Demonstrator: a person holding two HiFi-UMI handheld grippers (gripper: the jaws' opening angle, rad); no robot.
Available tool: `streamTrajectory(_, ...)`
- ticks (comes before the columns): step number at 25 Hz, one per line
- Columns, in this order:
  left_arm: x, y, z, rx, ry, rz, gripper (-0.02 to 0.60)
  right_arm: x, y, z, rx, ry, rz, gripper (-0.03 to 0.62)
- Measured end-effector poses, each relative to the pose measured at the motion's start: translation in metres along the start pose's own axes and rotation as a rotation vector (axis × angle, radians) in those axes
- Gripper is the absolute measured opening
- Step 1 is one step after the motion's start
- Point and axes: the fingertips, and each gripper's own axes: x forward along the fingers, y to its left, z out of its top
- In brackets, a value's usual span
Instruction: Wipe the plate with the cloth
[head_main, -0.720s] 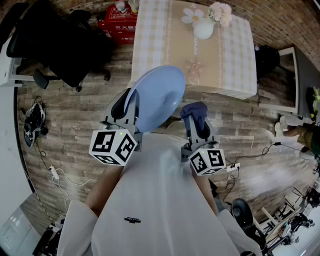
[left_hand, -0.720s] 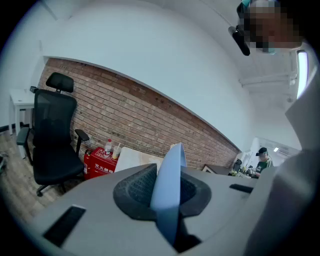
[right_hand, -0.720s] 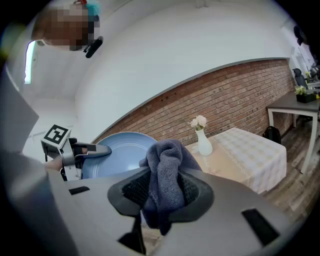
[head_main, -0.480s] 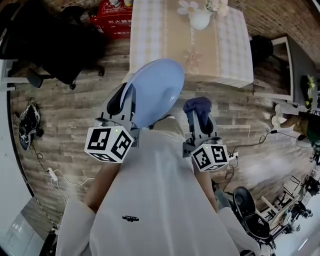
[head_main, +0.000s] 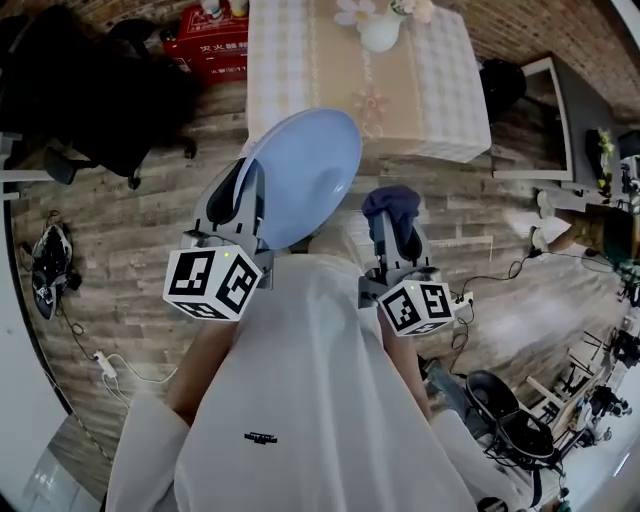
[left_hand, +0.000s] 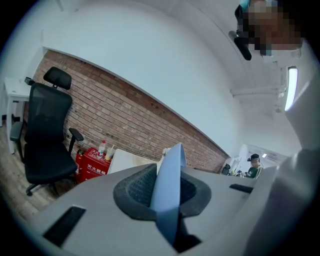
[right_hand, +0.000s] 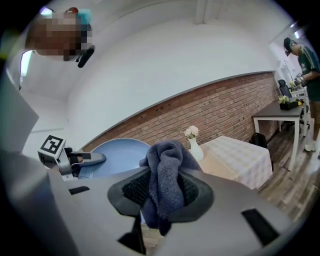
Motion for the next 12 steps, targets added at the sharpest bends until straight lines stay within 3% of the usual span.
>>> streamTrajectory(7,0.007,0.001,-0.01,0.013,0.054,-0.036,0.048,-0.003,-0.012,-0.007,0.041,-0.006,-0.062,0.117)
streamTrajectory(12,0.038,-0.008,0.001,0.022,0.055,-0.018,0.048,0.023,-0.029,0.015,0.028,-0.007,-0.026,0.117)
